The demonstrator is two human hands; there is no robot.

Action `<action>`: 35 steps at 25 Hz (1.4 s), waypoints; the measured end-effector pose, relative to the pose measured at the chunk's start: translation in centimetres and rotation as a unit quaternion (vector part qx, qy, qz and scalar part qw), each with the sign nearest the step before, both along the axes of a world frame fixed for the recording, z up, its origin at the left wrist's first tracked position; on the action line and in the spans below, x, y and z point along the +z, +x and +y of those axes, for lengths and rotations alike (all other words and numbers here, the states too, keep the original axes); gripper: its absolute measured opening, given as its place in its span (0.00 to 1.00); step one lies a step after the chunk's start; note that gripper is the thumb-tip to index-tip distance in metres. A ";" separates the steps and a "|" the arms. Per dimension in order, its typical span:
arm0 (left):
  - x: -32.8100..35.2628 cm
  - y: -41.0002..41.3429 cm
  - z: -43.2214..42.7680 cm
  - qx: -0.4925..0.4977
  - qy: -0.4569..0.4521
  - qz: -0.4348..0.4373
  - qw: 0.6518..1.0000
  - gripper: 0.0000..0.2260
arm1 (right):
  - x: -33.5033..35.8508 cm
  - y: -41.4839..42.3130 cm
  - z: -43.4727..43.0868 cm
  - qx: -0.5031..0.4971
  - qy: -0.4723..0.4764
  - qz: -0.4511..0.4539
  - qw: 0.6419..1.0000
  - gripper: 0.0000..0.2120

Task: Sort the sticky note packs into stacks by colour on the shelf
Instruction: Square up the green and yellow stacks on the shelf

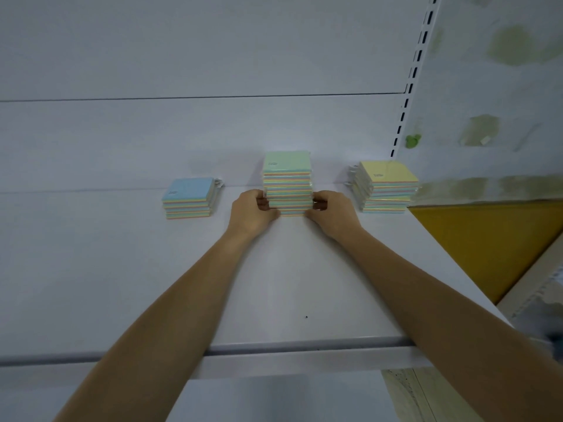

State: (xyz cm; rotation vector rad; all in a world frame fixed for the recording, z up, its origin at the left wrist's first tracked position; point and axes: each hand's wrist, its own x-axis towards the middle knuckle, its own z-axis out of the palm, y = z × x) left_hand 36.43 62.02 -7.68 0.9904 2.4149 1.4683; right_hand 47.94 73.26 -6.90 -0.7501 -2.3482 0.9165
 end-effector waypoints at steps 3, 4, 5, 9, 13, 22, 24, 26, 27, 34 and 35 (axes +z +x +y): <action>0.0 0.0 0.0 -0.014 0.008 0.004 1.000 0.12 | 0.0 -0.2 0.3 -0.003 -0.013 -0.003 1.000 0.12; 0.0 -0.1 0.0 -0.007 0.002 0.018 1.000 0.11 | -0.1 -0.2 0.3 -0.006 -0.012 0.001 1.000 0.12; -0.1 -0.1 0.0 0.000 -0.004 0.036 0.999 0.11 | 0.0 -0.3 0.2 -0.007 -0.012 0.006 1.000 0.12; -0.2 0.0 0.1 0.017 -0.008 0.079 0.997 0.11 | 0.0 -0.2 0.1 -0.014 -0.015 0.023 1.000 0.10; -0.2 0.0 0.1 0.021 0.000 0.080 0.997 0.12 | 0.0 -0.2 0.3 -0.021 -0.013 0.023 0.999 0.11; 0.1 -0.3 -0.1 0.005 -0.003 0.066 0.998 0.14 | -0.1 -0.3 0.7 -0.010 -0.040 0.037 0.998 0.11; -0.1 -0.7 -0.1 -0.011 -0.001 0.035 0.999 0.12 | -0.1 -0.2 0.7 -0.002 -0.041 0.033 0.999 0.10; -0.1 -0.8 -0.3 -0.038 0.004 0.004 0.999 0.12 | -0.2 -0.3 0.6 0.013 -0.022 0.006 1.000 0.14; 0.0 -0.7 -0.3 -0.039 0.002 0.006 0.999 0.14 | -0.2 -0.3 0.7 0.014 -0.004 -0.008 1.000 0.15; 0.0 -0.7 0.1 0.012 0.011 0.004 1.000 0.15 | -0.5 -0.4 1.0 -0.003 -0.045 0.049 0.998 0.14; -0.1 -0.9 0.1 0.010 0.017 -0.009 1.000 0.15 | -0.4 -0.4 1.0 -0.004 -0.055 0.053 0.997 0.14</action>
